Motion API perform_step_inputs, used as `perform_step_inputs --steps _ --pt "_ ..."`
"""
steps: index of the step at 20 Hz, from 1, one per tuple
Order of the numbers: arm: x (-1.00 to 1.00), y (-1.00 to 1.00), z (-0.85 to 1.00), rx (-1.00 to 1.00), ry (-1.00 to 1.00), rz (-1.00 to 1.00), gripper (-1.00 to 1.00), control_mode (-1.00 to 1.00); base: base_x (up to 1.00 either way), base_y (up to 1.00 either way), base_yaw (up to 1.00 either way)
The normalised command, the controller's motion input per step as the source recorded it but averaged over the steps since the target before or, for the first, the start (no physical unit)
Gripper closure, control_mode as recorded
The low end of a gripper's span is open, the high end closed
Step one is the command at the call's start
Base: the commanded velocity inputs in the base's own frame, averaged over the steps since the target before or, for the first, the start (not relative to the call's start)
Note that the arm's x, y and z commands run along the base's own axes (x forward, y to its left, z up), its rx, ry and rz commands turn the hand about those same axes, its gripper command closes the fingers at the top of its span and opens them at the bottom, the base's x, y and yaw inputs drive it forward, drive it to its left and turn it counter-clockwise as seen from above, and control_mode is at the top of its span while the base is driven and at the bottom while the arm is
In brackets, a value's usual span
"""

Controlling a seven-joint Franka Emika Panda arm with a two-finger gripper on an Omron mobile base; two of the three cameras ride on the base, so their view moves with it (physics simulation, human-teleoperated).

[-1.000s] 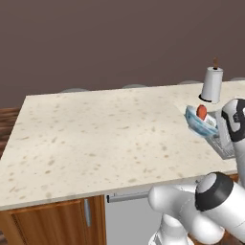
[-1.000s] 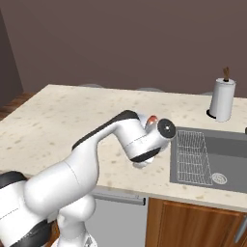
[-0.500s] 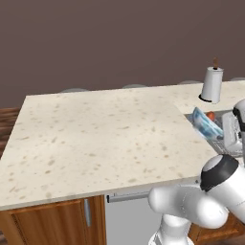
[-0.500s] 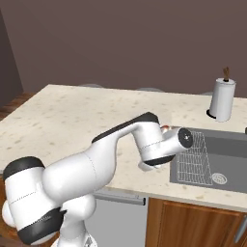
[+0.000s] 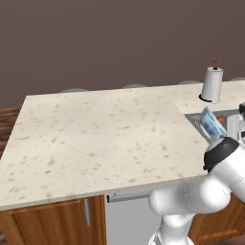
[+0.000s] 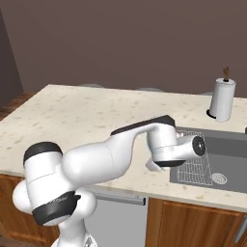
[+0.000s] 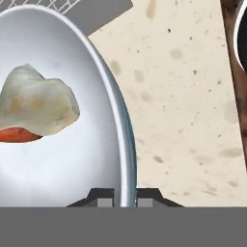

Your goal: Dump the sweet potato and garlic from the bowl so the bowl can be washed. Place the bowl in the sink after clearing the leftovers.

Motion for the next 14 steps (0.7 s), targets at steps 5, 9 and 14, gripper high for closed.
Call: perform_step_inputs --steps 5,9,14 --pt "0.31 -0.25 0.0 0.3 0.08 -0.01 1.0 -1.0 0.0 0.0 0.0" --pt "0.08 -0.07 0.0 0.23 0.02 0.0 1.0 -1.0 0.0 0.0 0.0" --pt "0.03 -0.17 -0.17 0.27 0.05 0.0 1.0 -1.0 0.0 0.0 0.0"
